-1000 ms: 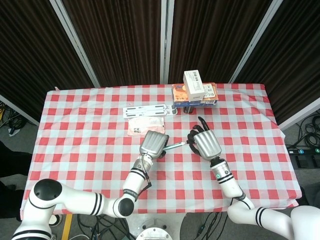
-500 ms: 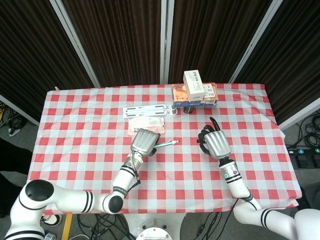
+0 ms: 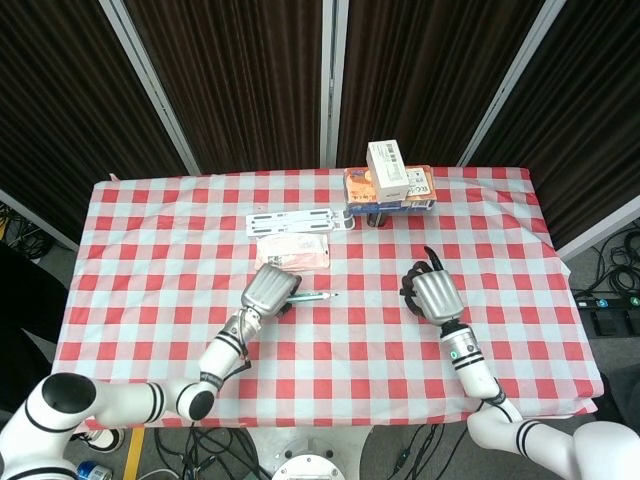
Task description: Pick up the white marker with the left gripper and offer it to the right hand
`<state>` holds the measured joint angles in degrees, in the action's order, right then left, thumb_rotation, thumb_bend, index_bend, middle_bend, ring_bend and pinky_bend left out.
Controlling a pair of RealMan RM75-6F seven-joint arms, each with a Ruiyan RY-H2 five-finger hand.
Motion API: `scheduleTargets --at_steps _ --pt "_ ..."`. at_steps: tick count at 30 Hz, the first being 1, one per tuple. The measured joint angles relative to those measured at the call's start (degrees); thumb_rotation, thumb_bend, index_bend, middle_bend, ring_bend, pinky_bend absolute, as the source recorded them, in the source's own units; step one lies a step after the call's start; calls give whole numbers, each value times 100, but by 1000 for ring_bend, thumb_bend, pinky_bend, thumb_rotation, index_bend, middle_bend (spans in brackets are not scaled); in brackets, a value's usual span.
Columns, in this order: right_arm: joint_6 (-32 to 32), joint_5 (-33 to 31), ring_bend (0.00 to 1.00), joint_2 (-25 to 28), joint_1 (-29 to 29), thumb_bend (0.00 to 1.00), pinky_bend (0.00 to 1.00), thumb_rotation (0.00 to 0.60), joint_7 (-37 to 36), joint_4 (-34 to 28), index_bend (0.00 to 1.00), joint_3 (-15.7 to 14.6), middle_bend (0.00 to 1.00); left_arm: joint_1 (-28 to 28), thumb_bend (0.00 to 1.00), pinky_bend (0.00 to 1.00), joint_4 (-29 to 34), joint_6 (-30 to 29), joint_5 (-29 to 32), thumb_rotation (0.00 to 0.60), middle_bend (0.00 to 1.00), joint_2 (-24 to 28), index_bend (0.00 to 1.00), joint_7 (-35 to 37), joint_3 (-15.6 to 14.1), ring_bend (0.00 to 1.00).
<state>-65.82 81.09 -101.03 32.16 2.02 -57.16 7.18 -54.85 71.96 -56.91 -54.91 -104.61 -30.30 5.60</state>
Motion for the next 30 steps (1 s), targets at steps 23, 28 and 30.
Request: scheduleTargets --at_steps 23,28,30 --pt "-109 -192 0 896 -284 0 0 600 382 -1131 192 19 167 774 130 710 518 -873 -656 600 351 695 289 651 346 634" --pt "-1154 148 0 1447 -866 0 0 600 145 -1601 189 -153 143 1396 107 187 836 -2078 -1336 600 162 1302 232 902 184 90" --pt "-1525 312 0 1626 -1114 6 0 600 -113 -1677 182 -277 125 1787 93 143 797 -2567 -1803 600 146 1579 210 1289 -37 80"
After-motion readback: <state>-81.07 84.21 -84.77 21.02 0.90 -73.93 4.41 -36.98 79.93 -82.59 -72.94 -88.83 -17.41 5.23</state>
